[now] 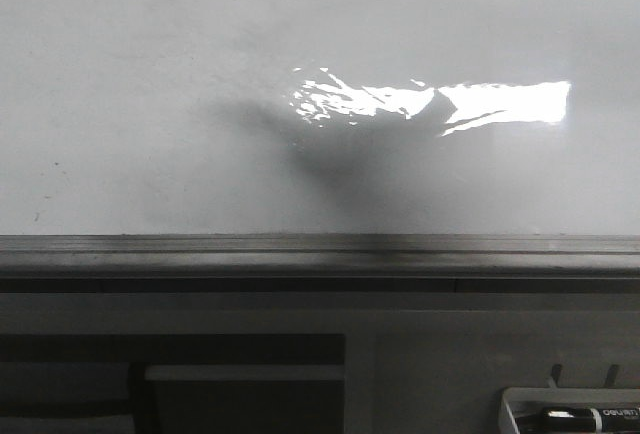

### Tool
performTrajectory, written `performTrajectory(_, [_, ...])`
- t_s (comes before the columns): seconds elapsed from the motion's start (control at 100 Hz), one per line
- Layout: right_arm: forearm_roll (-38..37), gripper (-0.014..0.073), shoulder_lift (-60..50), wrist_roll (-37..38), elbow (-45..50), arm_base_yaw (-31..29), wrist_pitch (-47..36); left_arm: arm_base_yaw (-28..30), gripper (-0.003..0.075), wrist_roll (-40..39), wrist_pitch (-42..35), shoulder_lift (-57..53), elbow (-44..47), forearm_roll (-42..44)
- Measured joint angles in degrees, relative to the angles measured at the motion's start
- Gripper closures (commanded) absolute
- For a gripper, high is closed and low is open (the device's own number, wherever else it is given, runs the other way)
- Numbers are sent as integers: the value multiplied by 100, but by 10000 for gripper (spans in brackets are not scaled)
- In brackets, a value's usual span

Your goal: Write number 5 on whiteboard

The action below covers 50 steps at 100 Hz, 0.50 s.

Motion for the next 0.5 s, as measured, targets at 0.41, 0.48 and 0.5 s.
performTrajectory(0.41, [-249, 634, -241, 0, 0, -241, 751, 0, 741, 0, 64, -5, 0, 0])
performTrajectory(0.48, [-387, 634, -350, 0, 0, -269, 915, 0, 741, 0, 68, -5, 0, 0])
performTrajectory(0.5, [-415, 634, -381, 0, 0, -269, 992, 0, 741, 0, 79, -5, 3, 0])
